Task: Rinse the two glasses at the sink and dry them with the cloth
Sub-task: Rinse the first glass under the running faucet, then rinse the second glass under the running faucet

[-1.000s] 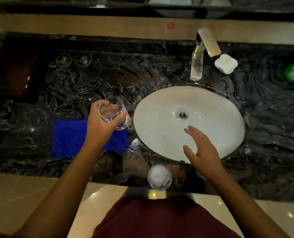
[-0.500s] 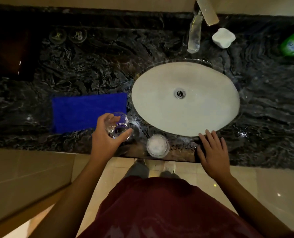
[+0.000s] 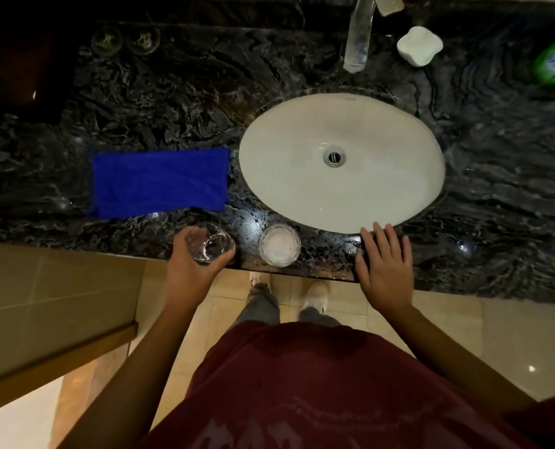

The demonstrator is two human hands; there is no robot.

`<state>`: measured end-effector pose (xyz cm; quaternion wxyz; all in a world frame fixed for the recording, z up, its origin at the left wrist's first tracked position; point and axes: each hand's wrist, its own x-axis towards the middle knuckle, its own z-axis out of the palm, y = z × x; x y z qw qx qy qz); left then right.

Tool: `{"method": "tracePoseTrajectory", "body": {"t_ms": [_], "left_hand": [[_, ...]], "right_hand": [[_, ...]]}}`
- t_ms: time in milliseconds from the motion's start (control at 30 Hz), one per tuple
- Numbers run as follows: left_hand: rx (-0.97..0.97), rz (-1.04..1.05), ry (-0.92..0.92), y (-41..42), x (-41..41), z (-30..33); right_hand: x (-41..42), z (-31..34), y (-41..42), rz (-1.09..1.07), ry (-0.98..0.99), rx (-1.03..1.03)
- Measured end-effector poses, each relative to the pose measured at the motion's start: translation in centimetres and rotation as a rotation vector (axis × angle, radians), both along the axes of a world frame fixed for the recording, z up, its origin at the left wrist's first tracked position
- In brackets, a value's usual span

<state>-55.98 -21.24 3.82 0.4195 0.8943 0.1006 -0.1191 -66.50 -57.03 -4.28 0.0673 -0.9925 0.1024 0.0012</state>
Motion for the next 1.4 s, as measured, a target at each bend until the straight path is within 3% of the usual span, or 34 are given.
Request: {"method": "tracePoseTrajectory", "body": {"t_ms": [567,667,833,1000,1133,1400], "left_hand": [[-0.005,0.035,-0.016,-0.3,-0.2,-0.9],[0.054,-0.034,-0.045,-0.3,-0.3,0.0],[0.179,-0.195,-0.34,-2.2,-0.5,3.5],[0.098,-0.449,-0.194,-7.7,-1.1,3.6],[-0.049,-0.35,-0.06,-9.3,-2.0,1.4],[-0.06,-0.119,-0.11,-11.9,-3.1,-1.3]], "right_hand": [[-0.1,-0.3,-0.2,0.001,-0.013,0.029],[0.0,-0.1,-0.2,-0.011,-0.028,0.048],[0.0,-0.1,-0.5,0.007,-0.021,0.048],[0.2,0.1,-0.9,0.02,-0.014,0.061],[0.3,0.3,-1.8,0.052,-0.019,0.105],[0.2,0.3,-2.0,0.073,-0.026,0.109]]}}
